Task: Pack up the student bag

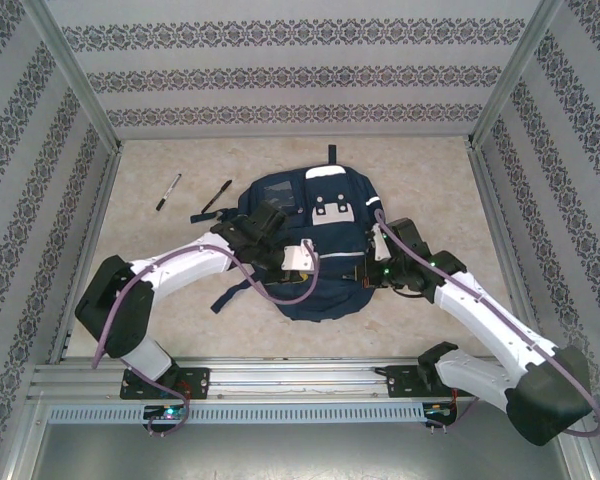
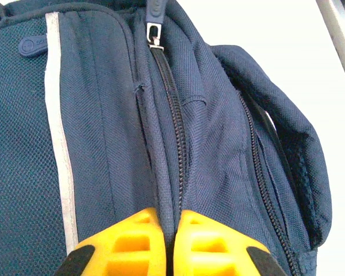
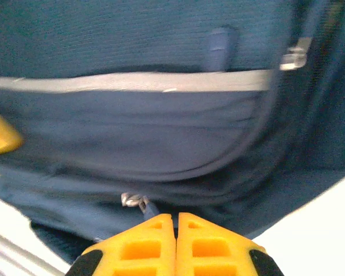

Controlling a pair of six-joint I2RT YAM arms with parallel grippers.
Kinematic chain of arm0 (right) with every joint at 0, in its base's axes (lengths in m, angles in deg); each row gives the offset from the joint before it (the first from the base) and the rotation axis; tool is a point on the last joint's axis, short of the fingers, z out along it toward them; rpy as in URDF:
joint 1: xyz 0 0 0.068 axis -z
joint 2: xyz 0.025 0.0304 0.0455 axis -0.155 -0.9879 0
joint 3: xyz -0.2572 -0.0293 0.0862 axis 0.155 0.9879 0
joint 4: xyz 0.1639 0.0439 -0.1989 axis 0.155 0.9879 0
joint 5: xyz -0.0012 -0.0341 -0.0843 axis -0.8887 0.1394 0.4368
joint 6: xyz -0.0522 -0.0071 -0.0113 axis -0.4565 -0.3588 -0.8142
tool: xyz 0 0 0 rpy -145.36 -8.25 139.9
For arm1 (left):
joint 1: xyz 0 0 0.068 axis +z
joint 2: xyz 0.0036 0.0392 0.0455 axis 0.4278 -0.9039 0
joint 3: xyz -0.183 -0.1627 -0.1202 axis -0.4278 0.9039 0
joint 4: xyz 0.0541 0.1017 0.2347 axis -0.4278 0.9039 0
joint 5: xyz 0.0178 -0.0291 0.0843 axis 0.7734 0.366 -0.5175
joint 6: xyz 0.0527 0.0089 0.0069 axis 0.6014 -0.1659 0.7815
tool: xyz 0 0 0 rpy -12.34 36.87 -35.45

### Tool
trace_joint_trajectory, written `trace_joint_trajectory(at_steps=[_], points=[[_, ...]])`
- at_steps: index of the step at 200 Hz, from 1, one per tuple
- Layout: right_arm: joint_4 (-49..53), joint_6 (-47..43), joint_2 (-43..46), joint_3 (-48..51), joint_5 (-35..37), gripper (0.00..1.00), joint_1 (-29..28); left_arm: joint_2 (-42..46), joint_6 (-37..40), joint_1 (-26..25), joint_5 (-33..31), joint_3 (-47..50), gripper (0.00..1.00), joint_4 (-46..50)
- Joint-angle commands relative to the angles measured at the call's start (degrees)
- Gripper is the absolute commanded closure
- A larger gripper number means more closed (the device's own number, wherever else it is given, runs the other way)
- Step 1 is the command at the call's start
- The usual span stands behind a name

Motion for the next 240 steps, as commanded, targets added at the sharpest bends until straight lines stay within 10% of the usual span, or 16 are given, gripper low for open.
trace_joint_trajectory(at_steps=[1,92,114,163,240], points=[[3.8,3.8,-1.1,2.8,12.6,1.0,2.1,4.3,7.2,1.9,9.3,1.7,1.0,1.3],[0.9,-3.7,3.3,3.7,3.9,1.0,6.4,5.4,19.6,6.2,25.1,4.4,1.0,-0.6],[2.5,-5.8,3.9,2.6,-5.6,0.73,6.2,3.5,22.5,7.6,25.2,3.9,1.0,1.3],[-1.9,-1.3,7.9,6.1,-16.7,0.62,4.2,1.2,24.1,10.7,28.2,3.1,1.0,2.9],[-2.1,-1.0,7.7,8.6,-12.3,0.52,-1.3,0.3,22.5,11.1,29.6,3.7,1.0,0.6]])
